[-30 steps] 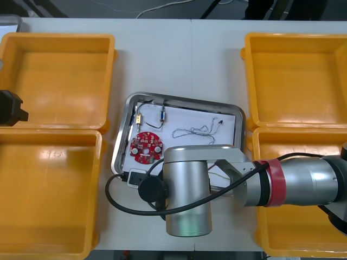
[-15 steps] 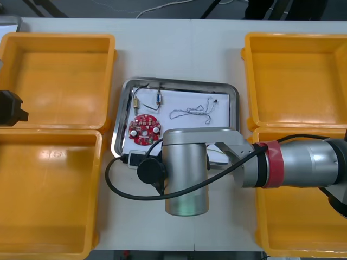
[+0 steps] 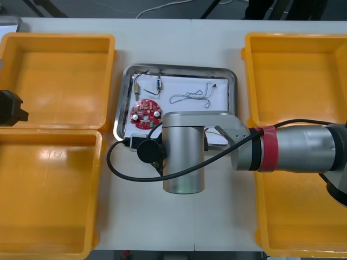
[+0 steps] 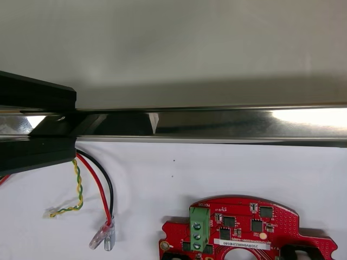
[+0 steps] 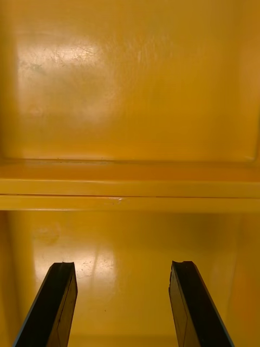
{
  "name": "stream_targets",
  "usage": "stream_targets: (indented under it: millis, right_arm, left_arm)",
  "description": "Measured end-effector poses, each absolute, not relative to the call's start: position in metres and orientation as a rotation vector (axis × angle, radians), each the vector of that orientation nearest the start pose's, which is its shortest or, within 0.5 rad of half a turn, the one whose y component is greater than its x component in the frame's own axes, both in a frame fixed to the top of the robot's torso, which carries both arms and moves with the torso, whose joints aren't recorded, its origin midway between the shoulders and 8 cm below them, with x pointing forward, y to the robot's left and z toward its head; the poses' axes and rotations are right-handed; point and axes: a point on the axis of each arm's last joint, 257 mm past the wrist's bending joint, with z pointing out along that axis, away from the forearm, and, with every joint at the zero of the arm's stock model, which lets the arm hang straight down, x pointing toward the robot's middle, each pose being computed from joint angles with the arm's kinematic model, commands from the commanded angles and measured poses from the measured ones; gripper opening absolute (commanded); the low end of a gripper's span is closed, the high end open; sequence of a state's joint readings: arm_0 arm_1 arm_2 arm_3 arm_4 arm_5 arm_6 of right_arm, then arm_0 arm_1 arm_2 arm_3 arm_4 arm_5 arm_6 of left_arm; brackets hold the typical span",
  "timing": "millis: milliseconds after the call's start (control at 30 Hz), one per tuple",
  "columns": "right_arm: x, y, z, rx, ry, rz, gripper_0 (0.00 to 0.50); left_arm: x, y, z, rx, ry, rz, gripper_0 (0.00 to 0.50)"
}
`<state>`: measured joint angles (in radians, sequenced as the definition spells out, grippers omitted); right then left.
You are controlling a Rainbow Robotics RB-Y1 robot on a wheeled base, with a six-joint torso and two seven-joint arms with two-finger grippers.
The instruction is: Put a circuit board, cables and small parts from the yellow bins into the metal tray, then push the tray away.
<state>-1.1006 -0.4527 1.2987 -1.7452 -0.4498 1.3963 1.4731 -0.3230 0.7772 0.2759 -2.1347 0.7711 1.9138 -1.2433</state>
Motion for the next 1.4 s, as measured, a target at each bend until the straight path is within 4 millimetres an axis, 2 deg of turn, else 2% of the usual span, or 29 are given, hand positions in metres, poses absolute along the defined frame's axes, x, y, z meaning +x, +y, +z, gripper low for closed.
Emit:
stream_targets:
  millis: [600,867,1400]
  right_arm:
    - [0.503,0.024,-0.231,-1.728,1.696,-0.619,0.0]
    - [0.528,0.03,-0.228,-1.705,1.635,-0.617,0.0]
    - [0.575,0.014,-0.208,-1.626,1.625,-0.681,0.0]
  left_arm:
    - [0.417,0.37,-0.122,-0.06,2.573,0.048,0.5]
    - [0.417,0.37,-0.122,-0.06,2.572,0.048,0.5]
    - [0.417,0.37,-0.122,-0.06,2.572,0.048,0.5]
